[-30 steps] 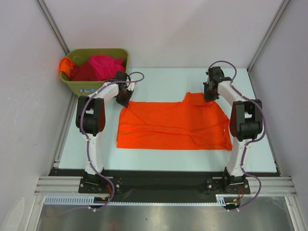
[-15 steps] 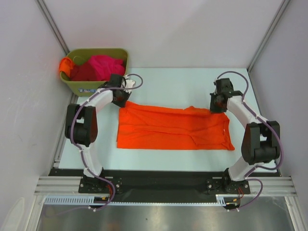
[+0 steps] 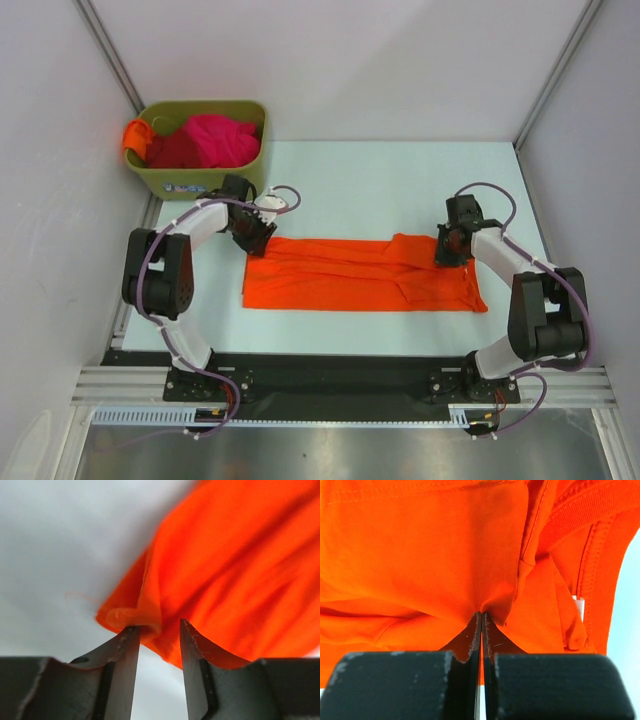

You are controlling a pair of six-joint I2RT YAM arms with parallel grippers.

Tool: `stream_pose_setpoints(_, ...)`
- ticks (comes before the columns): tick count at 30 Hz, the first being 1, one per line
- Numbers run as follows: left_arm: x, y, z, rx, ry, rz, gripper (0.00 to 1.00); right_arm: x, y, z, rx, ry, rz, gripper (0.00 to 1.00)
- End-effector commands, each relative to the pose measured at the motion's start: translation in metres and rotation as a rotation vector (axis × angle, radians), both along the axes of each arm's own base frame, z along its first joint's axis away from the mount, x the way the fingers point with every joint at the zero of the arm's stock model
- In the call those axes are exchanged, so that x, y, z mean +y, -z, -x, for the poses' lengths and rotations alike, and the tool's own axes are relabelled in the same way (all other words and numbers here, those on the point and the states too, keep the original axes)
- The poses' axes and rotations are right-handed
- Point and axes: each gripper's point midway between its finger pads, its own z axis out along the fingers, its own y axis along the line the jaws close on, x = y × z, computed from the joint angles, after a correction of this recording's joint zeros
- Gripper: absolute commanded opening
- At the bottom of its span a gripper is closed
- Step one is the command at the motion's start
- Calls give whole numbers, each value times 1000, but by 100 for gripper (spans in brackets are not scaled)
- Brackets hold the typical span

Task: Fold and stack the t-shirts
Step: Fold the tshirt

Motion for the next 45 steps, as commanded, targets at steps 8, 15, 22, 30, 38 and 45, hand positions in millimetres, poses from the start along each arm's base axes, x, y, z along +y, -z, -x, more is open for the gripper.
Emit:
stream_pose_setpoints(8,-11,-87,-15,-142,137,110,54,-5,-6,-18,-65,14,17,0)
stream_pose_setpoints(15,-4,-57,-44,-89,217,0,56,-7,-5,-20,-66,13,16,0)
stream_pose_setpoints(22,-15,-43,-13,112,304,67,54,-12,-7,-22,-67,22,29,0)
stream_pose_setpoints(30,-15,-37,6,158,341,80,53,-12,-10,-29,-72,18,33,0)
stream_pose_setpoints(38,-29,-61,0,98,337,130,58,-13,-9,-28,-67,15,36,0)
stream_pose_setpoints(45,-6,-25,8,72,348,-55,58,-12,-7,-29,-63,14,30,0)
